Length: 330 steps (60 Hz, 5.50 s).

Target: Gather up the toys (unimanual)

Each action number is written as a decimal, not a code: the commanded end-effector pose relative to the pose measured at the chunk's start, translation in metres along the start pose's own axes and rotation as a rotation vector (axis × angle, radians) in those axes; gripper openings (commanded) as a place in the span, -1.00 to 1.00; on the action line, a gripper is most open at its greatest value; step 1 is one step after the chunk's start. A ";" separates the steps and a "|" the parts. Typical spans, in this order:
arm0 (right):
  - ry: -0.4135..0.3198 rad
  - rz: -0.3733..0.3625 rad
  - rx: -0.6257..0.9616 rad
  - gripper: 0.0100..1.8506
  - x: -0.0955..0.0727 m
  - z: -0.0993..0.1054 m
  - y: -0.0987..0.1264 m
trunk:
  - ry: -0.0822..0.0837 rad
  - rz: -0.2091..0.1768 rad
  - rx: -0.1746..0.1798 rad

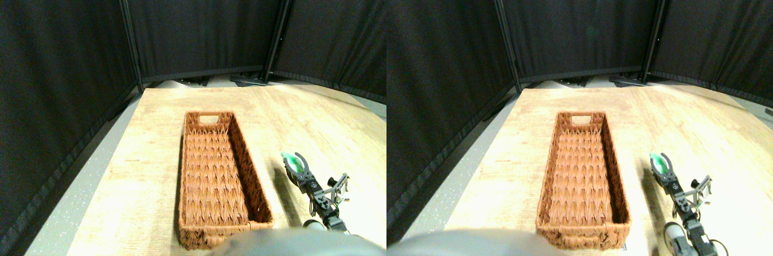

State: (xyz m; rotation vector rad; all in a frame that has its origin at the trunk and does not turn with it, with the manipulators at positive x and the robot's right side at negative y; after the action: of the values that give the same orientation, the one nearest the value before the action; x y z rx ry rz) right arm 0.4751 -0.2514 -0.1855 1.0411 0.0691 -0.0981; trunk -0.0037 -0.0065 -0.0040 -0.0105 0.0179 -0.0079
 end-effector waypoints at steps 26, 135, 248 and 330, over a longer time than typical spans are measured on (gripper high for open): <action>0.005 0.027 -0.160 -0.95 0.015 -0.006 0.052 | -0.009 0.040 -0.100; 0.291 0.012 -0.203 0.23 0.041 -0.100 0.135 | -0.034 0.152 -0.253; -0.298 0.053 -0.252 -0.60 -0.001 0.007 0.026 | -0.018 -0.027 -0.107; -0.217 0.030 -0.282 -0.41 0.018 0.014 0.040 | -0.004 -0.023 -0.099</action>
State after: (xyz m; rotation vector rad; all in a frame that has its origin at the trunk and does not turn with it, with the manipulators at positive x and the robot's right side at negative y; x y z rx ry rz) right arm 0.5015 -0.2402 -0.1460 0.7446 -0.0914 -0.1552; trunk -0.0015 -0.0066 -0.0059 -0.0897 0.0031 -0.0371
